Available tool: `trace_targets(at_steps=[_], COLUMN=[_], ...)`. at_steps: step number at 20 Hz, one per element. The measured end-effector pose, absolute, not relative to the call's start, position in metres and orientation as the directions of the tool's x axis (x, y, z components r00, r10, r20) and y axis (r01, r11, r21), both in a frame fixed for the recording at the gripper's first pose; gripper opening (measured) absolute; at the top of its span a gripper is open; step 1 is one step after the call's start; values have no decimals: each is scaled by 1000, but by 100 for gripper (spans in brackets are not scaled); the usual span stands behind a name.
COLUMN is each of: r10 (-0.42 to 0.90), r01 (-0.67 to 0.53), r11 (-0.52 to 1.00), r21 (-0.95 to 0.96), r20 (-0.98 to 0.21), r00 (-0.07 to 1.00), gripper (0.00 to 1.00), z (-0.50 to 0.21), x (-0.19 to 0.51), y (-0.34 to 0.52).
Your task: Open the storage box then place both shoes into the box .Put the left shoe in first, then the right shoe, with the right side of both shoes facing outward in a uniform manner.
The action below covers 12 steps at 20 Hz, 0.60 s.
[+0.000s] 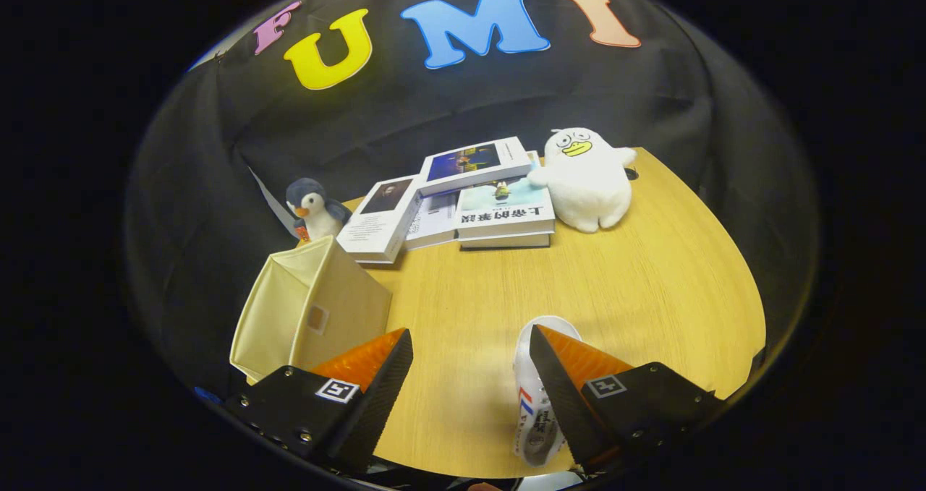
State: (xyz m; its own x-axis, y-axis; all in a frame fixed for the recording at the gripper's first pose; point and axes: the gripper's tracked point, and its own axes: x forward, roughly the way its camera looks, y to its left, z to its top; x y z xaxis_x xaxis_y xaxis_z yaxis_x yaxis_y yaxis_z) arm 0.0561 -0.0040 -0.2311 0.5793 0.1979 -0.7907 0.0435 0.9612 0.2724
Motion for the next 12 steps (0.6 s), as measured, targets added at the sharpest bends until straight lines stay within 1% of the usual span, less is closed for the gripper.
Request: trace_targets(at_steps=[12], r10=[125], r01=[135], r11=[970], r21=[203], r20=[-890], r00=[439], gripper=[98], z=[-301], x=[11], y=[-73])
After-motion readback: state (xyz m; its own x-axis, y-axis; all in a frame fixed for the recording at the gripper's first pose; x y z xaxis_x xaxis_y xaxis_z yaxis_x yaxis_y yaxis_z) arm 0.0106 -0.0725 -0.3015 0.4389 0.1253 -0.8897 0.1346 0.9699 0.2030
